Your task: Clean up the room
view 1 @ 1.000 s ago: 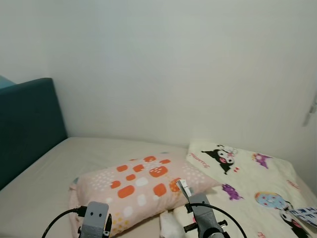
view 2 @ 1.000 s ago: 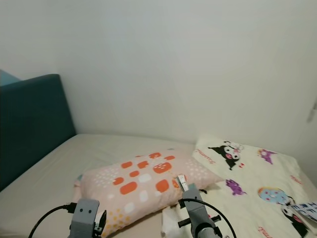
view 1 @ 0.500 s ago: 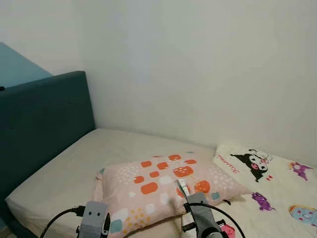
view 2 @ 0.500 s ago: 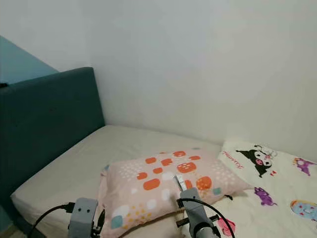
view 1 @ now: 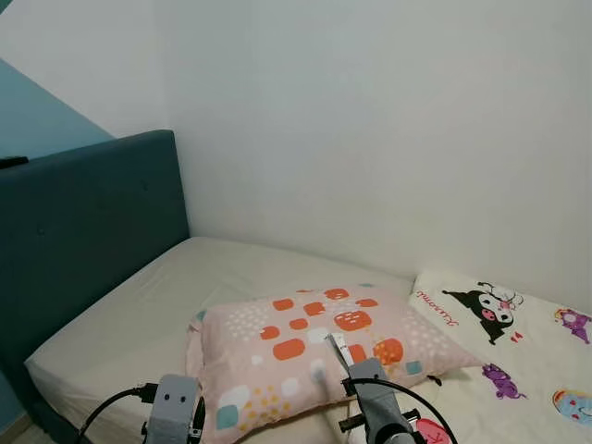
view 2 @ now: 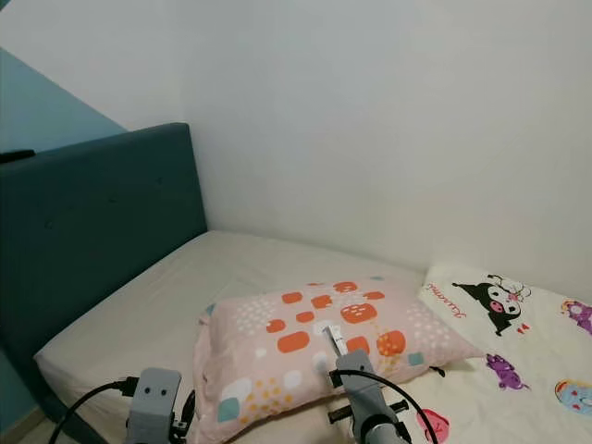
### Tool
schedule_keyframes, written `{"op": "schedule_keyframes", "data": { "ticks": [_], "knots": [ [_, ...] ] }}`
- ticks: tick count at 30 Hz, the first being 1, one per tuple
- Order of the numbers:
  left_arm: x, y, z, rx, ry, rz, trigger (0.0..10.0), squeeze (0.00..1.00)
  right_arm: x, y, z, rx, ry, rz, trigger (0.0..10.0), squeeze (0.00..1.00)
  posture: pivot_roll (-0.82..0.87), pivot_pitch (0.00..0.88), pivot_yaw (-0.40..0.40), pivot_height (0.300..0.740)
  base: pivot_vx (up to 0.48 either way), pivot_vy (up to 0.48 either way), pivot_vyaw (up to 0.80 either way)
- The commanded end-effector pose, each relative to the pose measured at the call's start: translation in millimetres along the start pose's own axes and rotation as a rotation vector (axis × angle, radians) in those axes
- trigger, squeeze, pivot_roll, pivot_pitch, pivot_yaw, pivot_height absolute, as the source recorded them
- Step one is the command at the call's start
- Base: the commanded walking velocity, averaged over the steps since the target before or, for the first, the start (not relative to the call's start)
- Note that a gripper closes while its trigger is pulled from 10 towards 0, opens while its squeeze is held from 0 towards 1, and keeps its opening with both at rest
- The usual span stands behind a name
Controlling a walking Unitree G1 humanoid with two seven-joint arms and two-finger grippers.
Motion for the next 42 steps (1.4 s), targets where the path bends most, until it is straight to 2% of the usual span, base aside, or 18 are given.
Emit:
{"op": "schedule_keyframes", "data": {
  "ticks": [1, 42],
  "knots": [
    [-1.5, -1.5, 1.5, 0.0, 0.009, 0.009, 10.0, 0.0, 2.4, 0.6, 1.4, -0.001, 0.011, -0.011, 10.0, 0.0, -0.02, 0.028, -0.041, 0.74, 0.0, 0.0, 0.8],
    [1.2, -0.7, 2.1, -0.022, 0.026, 0.015, 10.0, 0.0, 3.8, 0.9, 2.8, 0.001, 0.04, -0.016, 10.0, 0.0, -0.01, 0.044, -0.028, 0.74, 0.0, 0.0, 0.8]
  ]
}}
Point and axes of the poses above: a point about 5 cm out from each wrist's last joint towards the gripper, its own y axis pointing out of the wrist towards the gripper, its own x axis along the axis of the wrist's last joint, z = x × y, the point moved 4 cm from there along y, pointing out of the wrist towards the gripper, and after that the axes turned 13 degrees about y, right-handed, at the moved point
